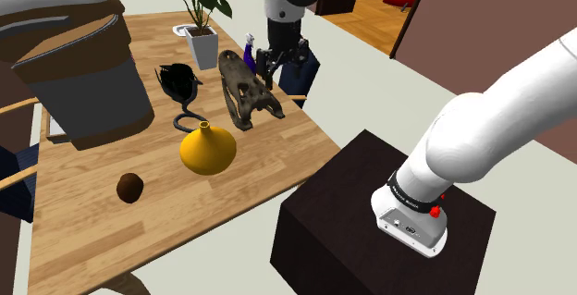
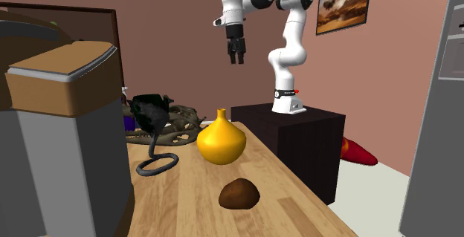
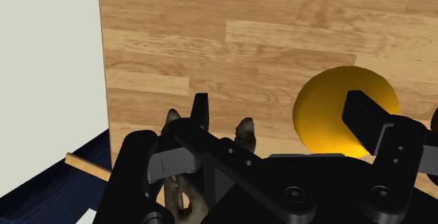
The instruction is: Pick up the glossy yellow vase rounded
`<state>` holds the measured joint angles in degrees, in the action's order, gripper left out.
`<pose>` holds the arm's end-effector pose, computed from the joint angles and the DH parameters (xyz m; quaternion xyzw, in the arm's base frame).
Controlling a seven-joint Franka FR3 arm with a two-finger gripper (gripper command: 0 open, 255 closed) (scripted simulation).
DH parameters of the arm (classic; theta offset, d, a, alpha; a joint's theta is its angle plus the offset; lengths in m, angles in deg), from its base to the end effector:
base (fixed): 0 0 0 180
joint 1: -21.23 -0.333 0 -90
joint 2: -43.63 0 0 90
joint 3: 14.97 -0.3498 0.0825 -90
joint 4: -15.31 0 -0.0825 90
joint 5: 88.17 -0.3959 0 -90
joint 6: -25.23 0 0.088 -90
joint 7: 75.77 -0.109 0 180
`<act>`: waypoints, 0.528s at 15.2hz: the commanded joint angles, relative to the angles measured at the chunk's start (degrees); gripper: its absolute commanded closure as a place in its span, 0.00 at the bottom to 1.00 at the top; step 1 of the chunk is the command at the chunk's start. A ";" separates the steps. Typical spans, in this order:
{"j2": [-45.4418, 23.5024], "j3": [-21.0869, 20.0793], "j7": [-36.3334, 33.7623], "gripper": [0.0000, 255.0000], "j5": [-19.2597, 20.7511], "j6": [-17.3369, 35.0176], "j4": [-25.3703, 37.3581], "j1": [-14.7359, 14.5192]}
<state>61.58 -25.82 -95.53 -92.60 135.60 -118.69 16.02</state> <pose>0.4205 0.1311 0.4716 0.9972 -0.0536 -0.0512 0.0095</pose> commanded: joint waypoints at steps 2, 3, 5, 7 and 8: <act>-6.59 -1.58 -2.30 0.00 0.20 3.58 3.05 -0.44; -8.71 -2.08 -3.13 0.00 0.38 4.53 4.23 -0.64; -12.99 -2.99 -4.82 0.00 0.91 6.24 6.80 -1.07; -17.33 -3.75 -6.54 0.00 1.64 7.69 9.65 -1.59; -19.51 -4.07 -7.40 0.00 2.08 8.32 11.19 -1.88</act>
<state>43.87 -29.44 -101.98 -90.76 142.97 -108.33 14.50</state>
